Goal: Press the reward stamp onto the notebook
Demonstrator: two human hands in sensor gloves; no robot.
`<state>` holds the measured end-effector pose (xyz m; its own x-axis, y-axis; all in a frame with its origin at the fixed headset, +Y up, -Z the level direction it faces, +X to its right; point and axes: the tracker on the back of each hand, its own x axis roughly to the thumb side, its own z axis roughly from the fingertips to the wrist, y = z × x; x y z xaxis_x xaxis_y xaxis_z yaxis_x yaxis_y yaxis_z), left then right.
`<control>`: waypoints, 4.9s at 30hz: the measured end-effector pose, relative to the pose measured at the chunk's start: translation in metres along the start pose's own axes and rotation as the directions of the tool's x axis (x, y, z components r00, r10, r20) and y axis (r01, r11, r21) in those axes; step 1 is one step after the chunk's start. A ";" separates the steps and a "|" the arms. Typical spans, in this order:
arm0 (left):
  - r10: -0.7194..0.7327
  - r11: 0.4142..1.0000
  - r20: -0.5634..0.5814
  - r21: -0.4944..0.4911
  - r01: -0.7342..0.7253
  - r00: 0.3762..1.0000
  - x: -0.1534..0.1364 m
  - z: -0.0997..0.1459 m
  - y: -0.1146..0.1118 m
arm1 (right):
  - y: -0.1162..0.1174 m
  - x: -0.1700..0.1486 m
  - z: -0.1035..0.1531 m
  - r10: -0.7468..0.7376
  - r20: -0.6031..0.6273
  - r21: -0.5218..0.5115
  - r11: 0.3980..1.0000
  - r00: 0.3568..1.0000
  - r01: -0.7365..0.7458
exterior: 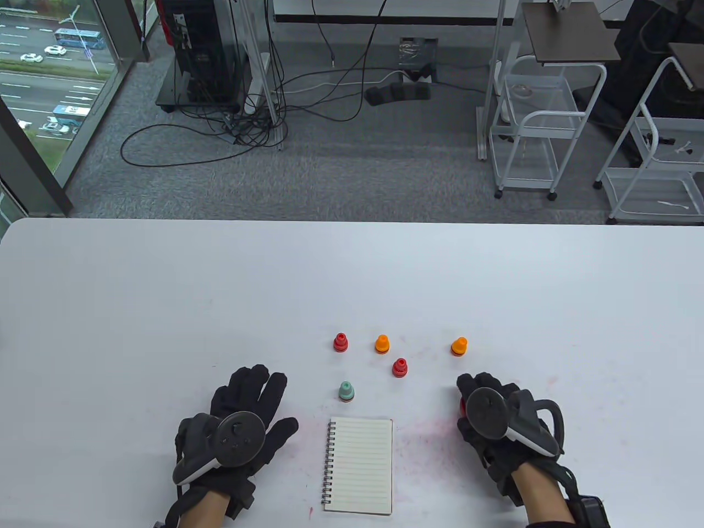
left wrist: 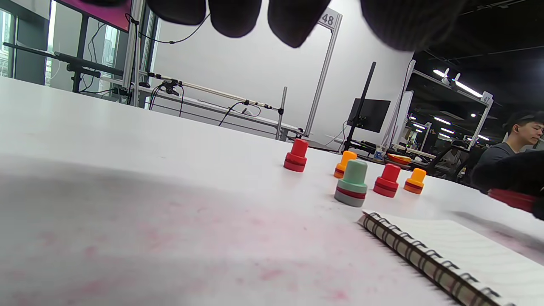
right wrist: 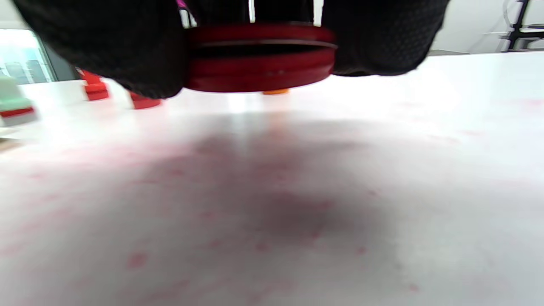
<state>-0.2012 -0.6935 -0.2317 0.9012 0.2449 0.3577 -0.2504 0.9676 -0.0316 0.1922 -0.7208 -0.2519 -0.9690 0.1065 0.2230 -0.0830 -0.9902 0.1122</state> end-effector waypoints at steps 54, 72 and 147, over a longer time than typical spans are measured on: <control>0.010 0.997 -0.028 -0.070 -0.012 1.000 0.000 0.000 -0.011 | 0.014 0.055 0.021 -0.075 0.131 0.048 0.996 0.989 0.069; 0.010 0.996 -0.037 -0.093 -0.013 0.999 -0.003 0.000 -0.013 | 0.032 0.037 0.020 0.001 0.036 0.206 0.978 0.999 -0.008; -0.018 0.953 -0.043 -0.304 0.004 0.999 0.051 -0.113 -0.071 | -0.022 0.006 0.041 -0.329 -0.035 -0.061 0.943 0.944 0.326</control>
<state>-0.0974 -0.7432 -0.3165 0.9198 0.2302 0.3177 -0.1277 0.9413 -0.3124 0.1983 -0.6945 -0.2132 -0.8954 0.4228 0.1398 -0.4085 -0.9049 0.1197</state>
